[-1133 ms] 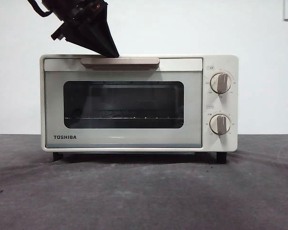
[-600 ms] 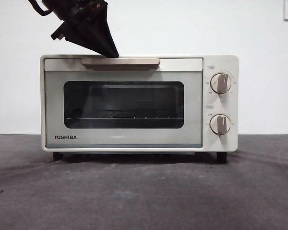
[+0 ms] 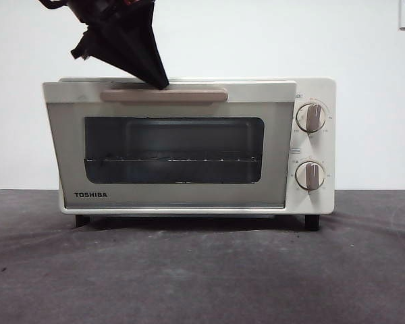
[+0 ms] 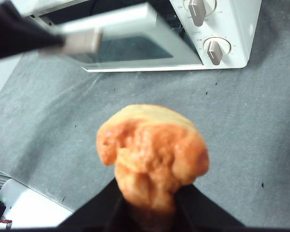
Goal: The left arm flap open the oven, the right arm pick bread and place it into oven, the left arm flap close the oven
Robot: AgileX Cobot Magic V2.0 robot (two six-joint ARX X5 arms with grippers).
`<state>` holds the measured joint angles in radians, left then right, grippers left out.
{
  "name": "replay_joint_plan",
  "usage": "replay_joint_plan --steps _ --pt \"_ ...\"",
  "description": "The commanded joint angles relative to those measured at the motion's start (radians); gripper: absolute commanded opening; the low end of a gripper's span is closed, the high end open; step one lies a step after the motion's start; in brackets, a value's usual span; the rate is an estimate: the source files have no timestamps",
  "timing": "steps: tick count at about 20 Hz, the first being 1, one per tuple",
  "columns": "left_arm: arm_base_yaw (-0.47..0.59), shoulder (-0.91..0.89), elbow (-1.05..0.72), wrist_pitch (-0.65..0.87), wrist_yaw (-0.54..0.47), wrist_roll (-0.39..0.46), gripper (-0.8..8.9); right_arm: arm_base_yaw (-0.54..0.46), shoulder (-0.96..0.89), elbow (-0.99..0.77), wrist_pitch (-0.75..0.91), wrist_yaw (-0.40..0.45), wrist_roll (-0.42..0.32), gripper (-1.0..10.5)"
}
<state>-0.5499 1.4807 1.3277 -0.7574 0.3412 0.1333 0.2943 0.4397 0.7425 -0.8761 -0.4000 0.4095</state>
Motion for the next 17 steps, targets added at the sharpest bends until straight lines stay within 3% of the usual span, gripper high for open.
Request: replay_joint_plan --steps 1,10,17 --pt "0.0 0.038 -0.007 -0.041 -0.036 0.015 0.16 0.005 0.002 0.006 0.008 -0.004 0.01 0.6" --pt "-0.037 0.029 -0.017 -0.072 -0.035 -0.002 0.16 0.005 0.002 0.006 0.008 -0.004 0.01 0.6" --pt "-0.093 0.011 -0.128 0.037 -0.057 -0.053 0.16 0.005 0.002 0.006 0.008 -0.004 0.009 0.6"
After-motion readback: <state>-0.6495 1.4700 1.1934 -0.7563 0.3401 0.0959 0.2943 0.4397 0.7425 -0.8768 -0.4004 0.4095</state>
